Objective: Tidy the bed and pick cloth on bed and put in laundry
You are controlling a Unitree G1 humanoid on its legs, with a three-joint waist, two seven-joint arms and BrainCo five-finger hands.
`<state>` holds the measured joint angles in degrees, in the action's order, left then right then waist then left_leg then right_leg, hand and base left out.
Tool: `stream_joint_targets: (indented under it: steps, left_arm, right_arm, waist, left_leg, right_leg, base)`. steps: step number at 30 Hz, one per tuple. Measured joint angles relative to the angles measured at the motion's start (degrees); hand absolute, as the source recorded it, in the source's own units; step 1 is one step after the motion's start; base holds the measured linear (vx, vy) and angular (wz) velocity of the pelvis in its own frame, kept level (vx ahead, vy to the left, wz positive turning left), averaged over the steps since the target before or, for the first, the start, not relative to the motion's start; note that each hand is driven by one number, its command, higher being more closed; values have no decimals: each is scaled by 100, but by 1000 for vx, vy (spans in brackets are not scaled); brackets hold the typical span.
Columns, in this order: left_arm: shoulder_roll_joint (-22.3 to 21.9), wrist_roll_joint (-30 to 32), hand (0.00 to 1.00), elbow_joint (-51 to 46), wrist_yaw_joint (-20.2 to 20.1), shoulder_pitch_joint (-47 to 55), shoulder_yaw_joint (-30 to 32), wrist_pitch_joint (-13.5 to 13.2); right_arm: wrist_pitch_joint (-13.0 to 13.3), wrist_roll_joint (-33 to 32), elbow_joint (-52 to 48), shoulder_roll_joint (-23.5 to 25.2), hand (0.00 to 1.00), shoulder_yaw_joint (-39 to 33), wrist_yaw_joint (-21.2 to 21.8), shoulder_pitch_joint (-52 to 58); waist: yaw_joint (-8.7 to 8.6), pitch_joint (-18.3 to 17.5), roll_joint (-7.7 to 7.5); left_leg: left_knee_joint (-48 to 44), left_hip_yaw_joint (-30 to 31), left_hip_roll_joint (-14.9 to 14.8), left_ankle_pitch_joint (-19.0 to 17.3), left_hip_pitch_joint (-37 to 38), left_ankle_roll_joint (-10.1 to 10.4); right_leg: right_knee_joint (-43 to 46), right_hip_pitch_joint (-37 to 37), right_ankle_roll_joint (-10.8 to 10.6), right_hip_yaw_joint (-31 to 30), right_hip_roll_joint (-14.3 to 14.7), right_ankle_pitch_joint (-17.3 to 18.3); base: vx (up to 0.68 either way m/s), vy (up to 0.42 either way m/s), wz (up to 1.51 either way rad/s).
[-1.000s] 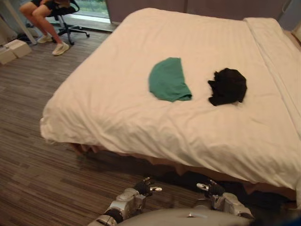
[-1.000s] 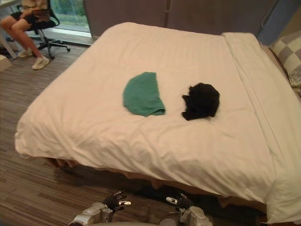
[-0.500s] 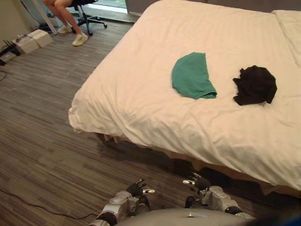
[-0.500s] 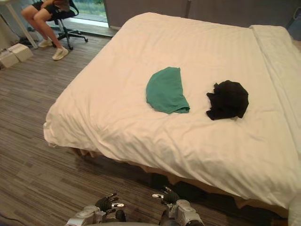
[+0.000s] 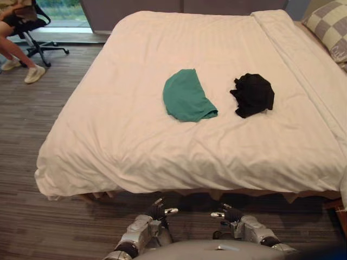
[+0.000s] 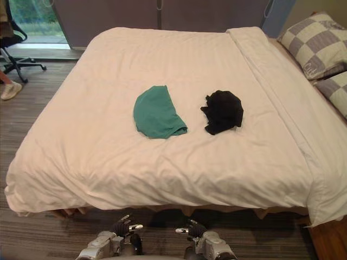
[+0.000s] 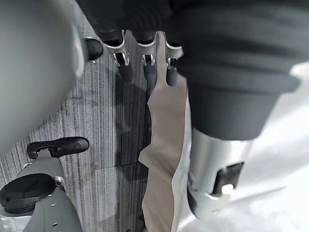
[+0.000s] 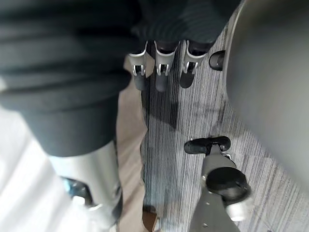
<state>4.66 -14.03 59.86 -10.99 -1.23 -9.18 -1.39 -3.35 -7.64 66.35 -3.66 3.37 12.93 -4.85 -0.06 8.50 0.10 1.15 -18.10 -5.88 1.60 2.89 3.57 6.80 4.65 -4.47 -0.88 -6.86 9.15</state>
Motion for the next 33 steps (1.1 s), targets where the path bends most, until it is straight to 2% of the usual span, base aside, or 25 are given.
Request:
stream_joint_targets:
  steps: [2,4,5,6,8,10,11,12,13,15,16,17,20,23,25,29,30,31,33]
  left_arm:
    - [-22,14,0,12,-34,9,-121,45]
    - [-84,15,0,12,-73,-35,-205,74]
    - [-91,5,0,12,-44,-41,-201,83]
    - [-76,3,0,19,-23,-3,-202,94]
    - [-2,-39,0,143,2,8,-222,129]
    - [65,-51,0,222,1,-21,-240,205]
    - [69,-51,0,224,-4,2,-307,238]
    - [127,-58,0,217,-13,-3,-310,235]
    - [138,-67,0,228,9,-23,-297,236]
    - [79,-85,0,217,13,-46,-198,223]
    - [30,-98,0,218,16,-48,-145,220]
    - [2,-34,0,229,8,31,-143,164]
    - [-5,-34,0,229,8,33,-143,165]
    - [-8,-41,0,229,27,36,-144,177]
    - [-37,-127,0,220,264,31,-137,178]
    - [-156,-533,0,214,715,7,76,238]
    - [-173,-583,0,215,868,3,97,255]
    - [-215,-703,0,215,1226,2,185,352]
    - [-237,-1137,0,218,1818,-35,449,490]
  right_arm:
    - [4,-7,-94,16,0,-163,-73,24]
    - [9,-1,-123,-24,0,-304,-80,22]
    - [21,6,-121,-26,0,-298,-71,16]
    - [41,6,-123,-26,0,-298,-66,14]
    - [87,5,-126,-8,0,-300,-6,8]
    - [171,-5,-184,23,0,-370,33,2]
    - [196,-11,-223,35,0,-428,30,27]
    - [187,-4,-215,65,0,-429,27,39]
    - [175,-1,-127,94,0,-435,25,39]
    - [163,4,-52,94,0,-491,20,32]
    - [162,4,-62,78,0,-491,11,26]
    - [-15,2,-17,101,0,-497,-85,-29]
    - [-20,2,-17,103,0,-500,-85,-41]
    - [-23,-4,-13,133,0,-516,-86,-109]
    - [-20,-16,43,146,0,-493,-85,-141]
    - [-107,-202,99,290,0,-379,-86,-176]
    - [-204,-330,101,313,0,-270,-87,-201]
    - [-413,-584,103,326,0,-218,-135,-212]
    - [-626,-1098,110,355,0,-250,-356,-202]
  waist:
    - [-93,-29,13]
    - [-135,0,66]
    - [-33,4,126]
    - [-27,3,139]
    - [-92,-46,107]
    - [-212,-32,94]
    - [-249,-9,151]
    - [-243,-33,12]
    - [-207,-21,-51]
    - [-132,-21,-28]
    - [-130,1,30]
    - [-212,-115,74]
    - [-209,-127,93]
    - [-209,-126,85]
    - [-193,-123,83]
    - [-28,-122,83]
    - [-21,-122,82]
    - [-3,-129,81]
    - [49,-131,83]
  left_leg:
    - [302,-35,229,-10,262,-25]
    - [438,-135,315,-41,455,-51]
    - [435,-325,287,-58,585,-57]
    - [433,-380,284,-47,650,-95]
    - [429,-412,246,-85,716,-124]
    - [362,-217,89,-114,661,-116]
    - [356,-106,-26,-116,650,-111]
    - [353,-28,4,-132,649,-85]
    - [377,1,51,-167,668,-35]
    - [375,-26,53,-162,661,-28]
    - [376,-52,74,-162,662,-28]
    - [463,-177,-123,12,673,295]
    - [466,-177,-142,17,673,302]
    - [464,-149,-144,95,629,414]
    - [467,-63,-165,145,613,452]
    - [473,-38,-210,150,611,445]
    - [475,-36,-213,153,607,440]
    - [476,-43,-216,150,605,433]
    - [477,-79,-223,147,596,401]
  right_leg:
    - [205,22,-81,8,-193,203]
    - [481,-32,-100,225,-299,260]
    - [729,-148,-102,615,-329,256]
    - [762,-144,-104,693,-333,254]
    - [836,-134,-196,716,-301,198]
    - [1347,-389,-259,712,-180,104]
    - [1243,-400,-185,712,-49,143]
    - [719,-222,-135,718,-12,-17]
    - [540,-96,-66,804,-29,22]
    - [319,5,-57,797,-15,20]
    - [245,50,-53,794,-28,22]
    - [-462,395,97,965,176,-129]
    - [-450,393,94,965,181,-128]
    - [-365,387,55,1042,177,-113]
    - [-259,382,-81,1128,172,-85]
    - [-236,371,-86,1134,191,-82]
    - [-247,359,-83,1137,193,-84]
    - [-297,362,-38,1150,198,-111]
    - [-395,367,50,1143,212,-164]
  base:
    - [118,77,-6]
    - [158,49,-26]
    - [149,-4,-59]
    - [180,23,-66]
    - [160,37,-25]
    - [112,-9,25]
    - [105,-15,50]
    - [106,-15,48]
    - [94,-31,24]
    - [59,-27,-1]
    - [20,-6,-7]
    - [6,-5,-5]
    - [0,0,0]
    - [-2,-25,11]
    - [-29,-14,23]
    - [-48,-12,3]
    - [-72,-13,2]
    - [-76,-12,0]
    - [-60,-7,-11]
